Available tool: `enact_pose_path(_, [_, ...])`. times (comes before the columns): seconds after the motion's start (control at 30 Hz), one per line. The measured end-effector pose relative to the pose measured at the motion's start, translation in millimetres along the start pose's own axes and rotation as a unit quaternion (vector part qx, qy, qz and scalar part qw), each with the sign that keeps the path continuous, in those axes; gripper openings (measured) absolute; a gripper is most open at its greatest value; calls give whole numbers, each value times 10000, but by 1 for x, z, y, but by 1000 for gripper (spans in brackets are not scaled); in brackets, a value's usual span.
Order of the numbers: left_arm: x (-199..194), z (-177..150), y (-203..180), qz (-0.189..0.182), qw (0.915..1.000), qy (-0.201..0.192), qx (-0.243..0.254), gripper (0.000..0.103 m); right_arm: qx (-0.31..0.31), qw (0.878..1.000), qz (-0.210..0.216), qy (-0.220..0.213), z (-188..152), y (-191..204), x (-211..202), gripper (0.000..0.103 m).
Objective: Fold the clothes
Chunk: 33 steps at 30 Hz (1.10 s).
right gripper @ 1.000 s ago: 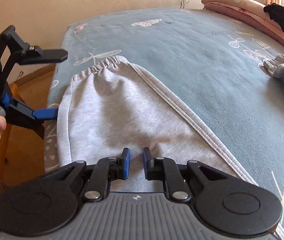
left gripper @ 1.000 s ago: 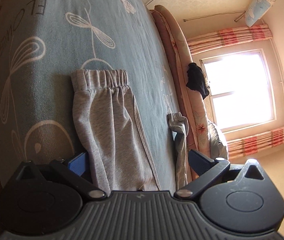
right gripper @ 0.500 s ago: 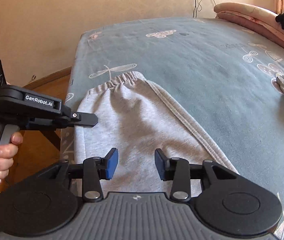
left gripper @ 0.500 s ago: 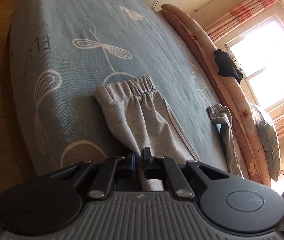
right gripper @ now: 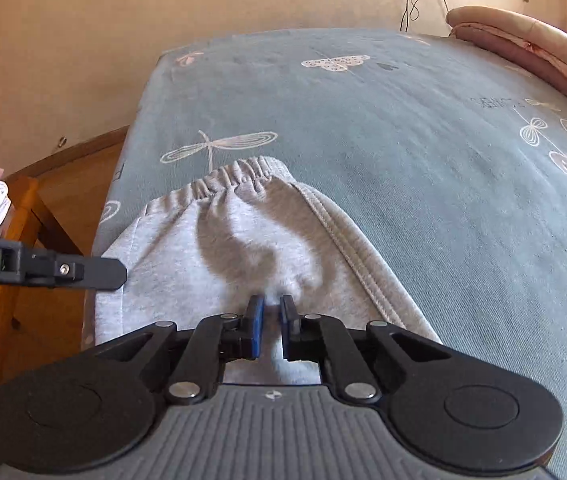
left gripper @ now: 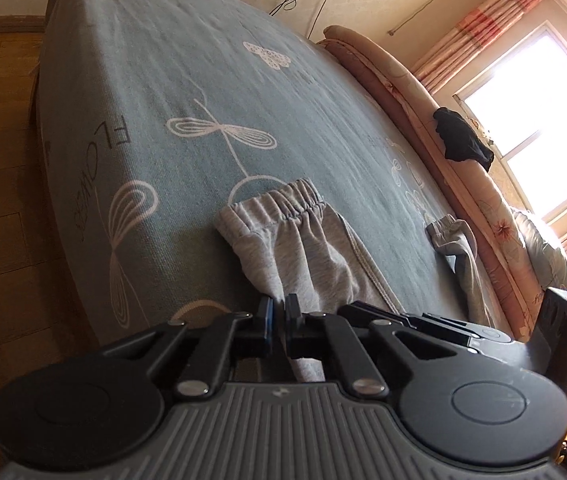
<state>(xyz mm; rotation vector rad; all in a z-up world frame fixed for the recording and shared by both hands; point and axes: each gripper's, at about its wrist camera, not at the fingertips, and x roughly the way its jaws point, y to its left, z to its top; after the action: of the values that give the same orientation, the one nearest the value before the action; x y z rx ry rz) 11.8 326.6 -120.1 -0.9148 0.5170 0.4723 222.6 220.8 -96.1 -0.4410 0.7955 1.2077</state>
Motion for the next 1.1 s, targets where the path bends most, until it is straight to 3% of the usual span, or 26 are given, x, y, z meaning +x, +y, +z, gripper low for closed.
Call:
enact_pose_path(0.13, [-6,1,-9,248,9990,-95,346,10,387,9992,138,-30,9,-8,5,11])
enact_pose_path(0.2, [-11,2,-9,535,9971,-211,503,25,538,9984,185,31,5,-11,-13,20])
enact_pose_path(0.27, [-15,4,-8,918,9931,-389,624,39,592,9981,180,6,-4,-14,-36,21])
enact_pose_path(0.33, [-17,5,-8,1204,9886,-506,755,42,679,9976,76,111,-18,-21,-48,23])
enact_pose_path(0.43, [-15,3,-18,1007,9889,-498,969,43,809,9963,-80,268,-39,-31,-66,23])
enact_pose_path(0.53, [-6,-2,-38,276,9916,-332,1217,49,1004,9945,-79,271,-49,-41,-57,23])
enact_pose_path(0.63, [14,-11,-58,-243,9868,2,1600,58,1023,9946,-125,98,-41,-42,-49,23])
enact_pose_path(0.73, [36,-16,-60,-169,9869,368,1565,59,866,9959,-245,6,-31,-39,-40,23])
enact_pose_path(0.83, [37,-15,-49,-86,9884,367,1469,62,576,9974,-416,-89,-25,-39,-38,23])
enact_pose_path(0.9, [27,-11,-40,54,9895,341,1404,62,713,9955,-619,-101,-23,-47,-43,23])
enact_pose_path(1.03, [14,-3,-36,144,9885,394,1455,62,961,9940,-492,-175,-29,-53,-77,39])
enact_pose_path(1.1, [9,-5,-47,96,9860,333,1633,73,891,9950,-436,-128,-37,-47,-94,39])
